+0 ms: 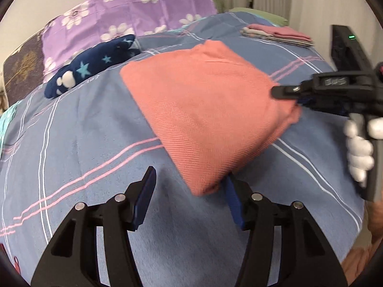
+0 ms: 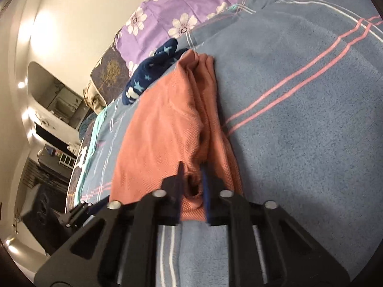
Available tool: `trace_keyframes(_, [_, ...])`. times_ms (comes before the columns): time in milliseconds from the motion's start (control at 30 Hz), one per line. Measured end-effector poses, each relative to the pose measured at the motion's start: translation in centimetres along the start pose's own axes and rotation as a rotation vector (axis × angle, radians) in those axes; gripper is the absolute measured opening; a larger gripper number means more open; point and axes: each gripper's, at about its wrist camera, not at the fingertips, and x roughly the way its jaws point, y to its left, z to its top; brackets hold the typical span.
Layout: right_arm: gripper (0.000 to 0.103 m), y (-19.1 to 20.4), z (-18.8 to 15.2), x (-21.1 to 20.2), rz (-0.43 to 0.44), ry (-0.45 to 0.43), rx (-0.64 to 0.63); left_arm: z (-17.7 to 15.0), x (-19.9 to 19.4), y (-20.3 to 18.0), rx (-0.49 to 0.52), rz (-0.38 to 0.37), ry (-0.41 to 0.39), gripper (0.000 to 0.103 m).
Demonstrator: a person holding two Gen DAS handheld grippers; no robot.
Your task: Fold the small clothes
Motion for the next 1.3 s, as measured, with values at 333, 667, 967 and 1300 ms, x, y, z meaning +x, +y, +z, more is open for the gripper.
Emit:
trace_keyframes(333, [0.023,-0.8,-0.3,-0.6,-0.175,0.025,-0.04,-1.1,0.2,1.1,-0.058,-0.033,0.011,0.056])
trace_keyframes(667, [0.02,3.2,0.7,-3.9,-0.104,-0.091,-0.243,1.2,-4.8,0.9,-0.071,-0.232,-0.101,0.02])
trace_keyframes(967, [0.008,1.5,-1.1,0.3,-0.217,0.041,-0.245,-0.1,1.5,-0.6,-0.025,-0.207,-0.006,0.02])
trace_keyframes(1300, [0.013,6.2,5.0,0.7,-0.173,0.009,-0.397,5.0,0.3,-0.1,-0.013,-0.219,-0.079,0.022])
